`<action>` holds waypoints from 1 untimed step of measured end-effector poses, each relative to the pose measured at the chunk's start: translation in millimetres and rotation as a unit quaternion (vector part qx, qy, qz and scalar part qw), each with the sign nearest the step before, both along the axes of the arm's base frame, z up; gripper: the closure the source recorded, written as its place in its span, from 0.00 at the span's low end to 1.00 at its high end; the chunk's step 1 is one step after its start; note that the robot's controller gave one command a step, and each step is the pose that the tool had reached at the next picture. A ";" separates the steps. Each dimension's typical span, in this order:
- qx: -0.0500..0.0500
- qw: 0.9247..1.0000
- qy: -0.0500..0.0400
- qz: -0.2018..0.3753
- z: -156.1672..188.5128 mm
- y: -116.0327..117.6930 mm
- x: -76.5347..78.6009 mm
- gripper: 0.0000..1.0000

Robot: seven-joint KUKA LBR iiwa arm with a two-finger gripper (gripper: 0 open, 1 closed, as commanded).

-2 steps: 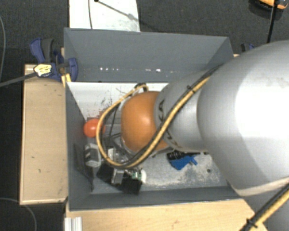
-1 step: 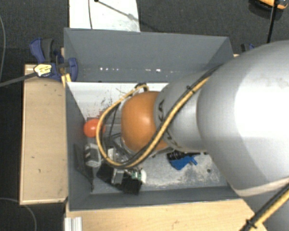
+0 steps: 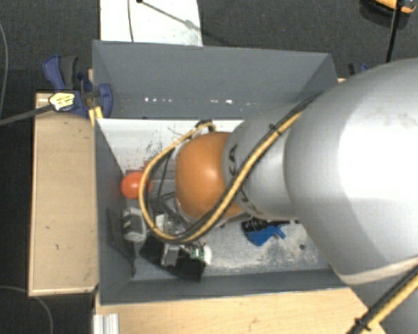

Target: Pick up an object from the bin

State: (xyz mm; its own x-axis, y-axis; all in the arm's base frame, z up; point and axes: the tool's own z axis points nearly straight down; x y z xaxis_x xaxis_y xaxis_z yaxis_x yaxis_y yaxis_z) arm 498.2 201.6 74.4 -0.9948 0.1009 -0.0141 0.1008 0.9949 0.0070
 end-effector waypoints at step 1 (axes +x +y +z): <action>0.000 1.000 0.000 -0.002 0.0 0.0 -0.1 1.00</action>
Offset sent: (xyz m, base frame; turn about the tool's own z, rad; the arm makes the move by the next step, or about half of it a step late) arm 0.0000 0.0000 0.0000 0.0000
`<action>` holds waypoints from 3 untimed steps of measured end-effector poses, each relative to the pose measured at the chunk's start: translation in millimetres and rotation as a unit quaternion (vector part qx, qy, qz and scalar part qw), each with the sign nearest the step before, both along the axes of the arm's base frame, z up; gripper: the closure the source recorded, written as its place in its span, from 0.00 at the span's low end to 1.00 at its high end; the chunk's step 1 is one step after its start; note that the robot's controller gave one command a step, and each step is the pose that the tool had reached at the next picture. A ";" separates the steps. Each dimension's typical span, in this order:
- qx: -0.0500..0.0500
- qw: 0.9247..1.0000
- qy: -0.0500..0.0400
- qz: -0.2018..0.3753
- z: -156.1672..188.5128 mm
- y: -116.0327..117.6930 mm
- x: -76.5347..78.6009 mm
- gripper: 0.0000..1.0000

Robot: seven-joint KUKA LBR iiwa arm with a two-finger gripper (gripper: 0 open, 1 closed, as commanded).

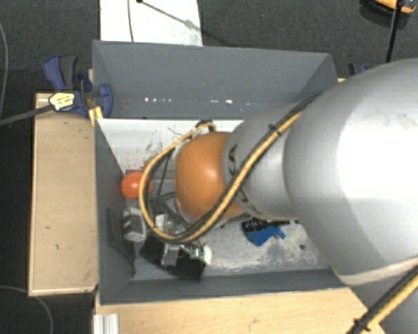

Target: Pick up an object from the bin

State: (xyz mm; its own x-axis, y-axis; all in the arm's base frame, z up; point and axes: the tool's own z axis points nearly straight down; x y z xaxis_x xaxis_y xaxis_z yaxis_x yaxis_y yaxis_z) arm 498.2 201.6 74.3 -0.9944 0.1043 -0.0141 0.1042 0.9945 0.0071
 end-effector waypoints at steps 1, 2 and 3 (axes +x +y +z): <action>0.000 1.000 0.000 -0.001 0.0 0.0 0.0 1.00; 0.000 1.000 0.000 -0.003 0.0 -0.1 -0.1 1.00; 0.000 1.000 0.000 -0.004 0.0 -0.1 -0.1 1.00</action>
Offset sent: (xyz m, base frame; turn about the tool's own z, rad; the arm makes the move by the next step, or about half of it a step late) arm 0.0000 0.0000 0.0000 0.0000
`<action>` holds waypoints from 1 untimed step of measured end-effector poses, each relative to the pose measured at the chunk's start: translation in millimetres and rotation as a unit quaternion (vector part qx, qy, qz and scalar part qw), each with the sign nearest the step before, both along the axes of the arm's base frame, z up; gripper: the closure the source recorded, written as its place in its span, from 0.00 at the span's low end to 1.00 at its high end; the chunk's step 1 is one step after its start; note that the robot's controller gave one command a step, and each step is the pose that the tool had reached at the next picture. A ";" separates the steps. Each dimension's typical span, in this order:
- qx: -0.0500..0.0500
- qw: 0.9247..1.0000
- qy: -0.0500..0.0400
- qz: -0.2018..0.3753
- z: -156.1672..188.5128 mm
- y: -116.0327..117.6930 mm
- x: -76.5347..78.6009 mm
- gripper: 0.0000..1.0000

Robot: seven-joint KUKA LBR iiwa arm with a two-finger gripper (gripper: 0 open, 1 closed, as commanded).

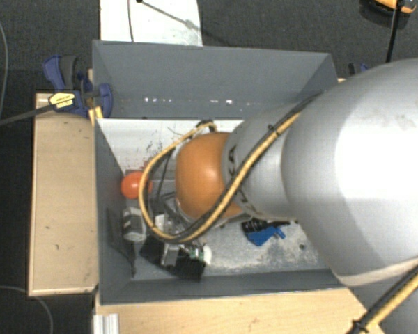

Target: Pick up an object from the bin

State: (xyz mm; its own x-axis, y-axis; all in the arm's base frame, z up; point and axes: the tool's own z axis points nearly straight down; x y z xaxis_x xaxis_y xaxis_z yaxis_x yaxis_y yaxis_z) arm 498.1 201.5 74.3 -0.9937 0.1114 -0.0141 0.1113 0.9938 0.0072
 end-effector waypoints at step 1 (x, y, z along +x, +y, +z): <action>0.000 1.000 0.000 -0.001 0.0 0.0 0.0 1.00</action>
Offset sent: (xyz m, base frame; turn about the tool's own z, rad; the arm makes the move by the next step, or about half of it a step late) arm 0.0000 0.0000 0.0000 0.0000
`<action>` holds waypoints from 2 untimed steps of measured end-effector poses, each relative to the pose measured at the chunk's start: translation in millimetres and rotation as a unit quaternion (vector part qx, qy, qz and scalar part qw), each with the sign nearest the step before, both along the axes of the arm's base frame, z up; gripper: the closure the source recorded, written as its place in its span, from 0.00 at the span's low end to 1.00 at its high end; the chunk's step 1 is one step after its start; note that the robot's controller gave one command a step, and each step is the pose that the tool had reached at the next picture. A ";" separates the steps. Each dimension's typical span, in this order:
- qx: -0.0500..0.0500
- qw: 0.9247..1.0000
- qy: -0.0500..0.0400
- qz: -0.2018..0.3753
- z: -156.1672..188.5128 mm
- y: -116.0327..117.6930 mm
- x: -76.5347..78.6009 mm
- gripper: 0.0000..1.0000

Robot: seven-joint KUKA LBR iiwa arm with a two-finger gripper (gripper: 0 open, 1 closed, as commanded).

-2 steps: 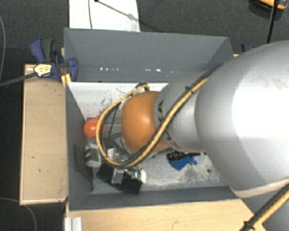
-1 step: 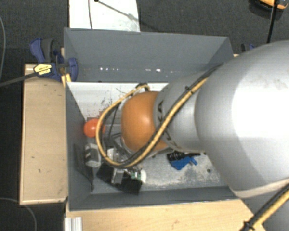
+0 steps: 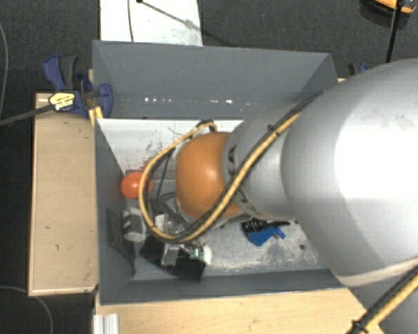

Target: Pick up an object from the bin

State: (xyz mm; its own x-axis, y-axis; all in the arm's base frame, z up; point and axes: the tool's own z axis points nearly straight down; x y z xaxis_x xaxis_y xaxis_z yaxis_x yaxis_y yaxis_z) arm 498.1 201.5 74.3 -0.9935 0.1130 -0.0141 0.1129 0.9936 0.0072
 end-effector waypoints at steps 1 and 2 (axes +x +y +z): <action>0.000 1.000 0.000 -0.001 0.0 0.0 0.0 1.00; 0.000 1.000 0.000 -0.001 0.0 0.0 0.0 1.00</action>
Offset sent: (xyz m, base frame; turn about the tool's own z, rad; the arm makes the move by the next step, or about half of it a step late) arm 0.0000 0.0000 0.0000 0.0000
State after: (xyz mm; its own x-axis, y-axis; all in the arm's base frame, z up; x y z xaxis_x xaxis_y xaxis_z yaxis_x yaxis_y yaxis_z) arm 498.1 201.5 74.3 -0.9932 0.1159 -0.0142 0.1158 0.9932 0.0072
